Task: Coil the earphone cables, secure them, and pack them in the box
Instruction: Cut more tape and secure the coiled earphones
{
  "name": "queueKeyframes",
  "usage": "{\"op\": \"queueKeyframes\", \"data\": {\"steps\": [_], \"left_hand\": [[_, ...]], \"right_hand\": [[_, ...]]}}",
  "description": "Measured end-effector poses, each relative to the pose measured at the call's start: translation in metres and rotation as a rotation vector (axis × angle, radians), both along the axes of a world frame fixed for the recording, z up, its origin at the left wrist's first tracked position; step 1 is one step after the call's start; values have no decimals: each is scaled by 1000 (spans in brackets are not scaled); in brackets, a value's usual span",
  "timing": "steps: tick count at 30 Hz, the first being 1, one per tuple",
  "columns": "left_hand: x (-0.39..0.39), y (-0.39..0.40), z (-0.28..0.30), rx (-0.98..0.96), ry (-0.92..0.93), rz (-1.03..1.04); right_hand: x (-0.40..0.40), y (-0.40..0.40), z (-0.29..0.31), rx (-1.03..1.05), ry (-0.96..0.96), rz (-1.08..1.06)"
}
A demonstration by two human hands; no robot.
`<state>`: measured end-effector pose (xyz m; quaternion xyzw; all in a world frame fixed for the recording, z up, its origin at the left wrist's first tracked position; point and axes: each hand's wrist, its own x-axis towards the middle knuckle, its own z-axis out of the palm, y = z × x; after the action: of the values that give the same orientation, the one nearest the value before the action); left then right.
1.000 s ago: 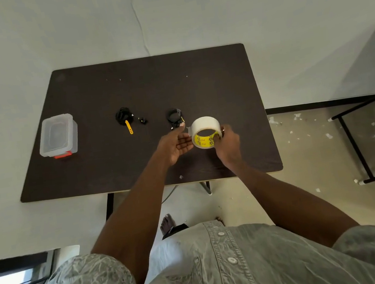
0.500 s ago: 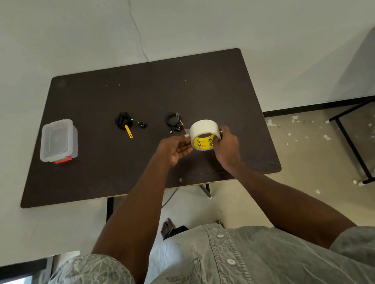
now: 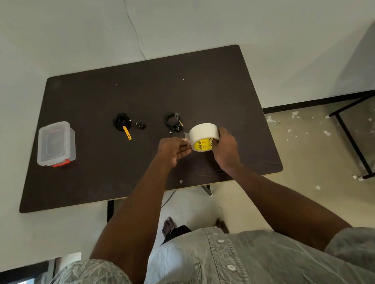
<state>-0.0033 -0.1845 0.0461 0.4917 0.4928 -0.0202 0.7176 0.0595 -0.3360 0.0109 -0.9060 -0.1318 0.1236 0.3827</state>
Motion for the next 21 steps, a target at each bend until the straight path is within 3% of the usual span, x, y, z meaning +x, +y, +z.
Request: {"op": "queueKeyframes", "data": {"steps": [13,16,21], "left_hand": [[-3,-3,-10,-89,-24,61],[-2,-1,-15,-24,-2,25],[-3,2,-15,-81,-46,-34]], "right_hand": [[4,3,-14,-114,-21,35],[4,3,-15,-141,-23,41],[6,3,-19,-133,8,24]]}}
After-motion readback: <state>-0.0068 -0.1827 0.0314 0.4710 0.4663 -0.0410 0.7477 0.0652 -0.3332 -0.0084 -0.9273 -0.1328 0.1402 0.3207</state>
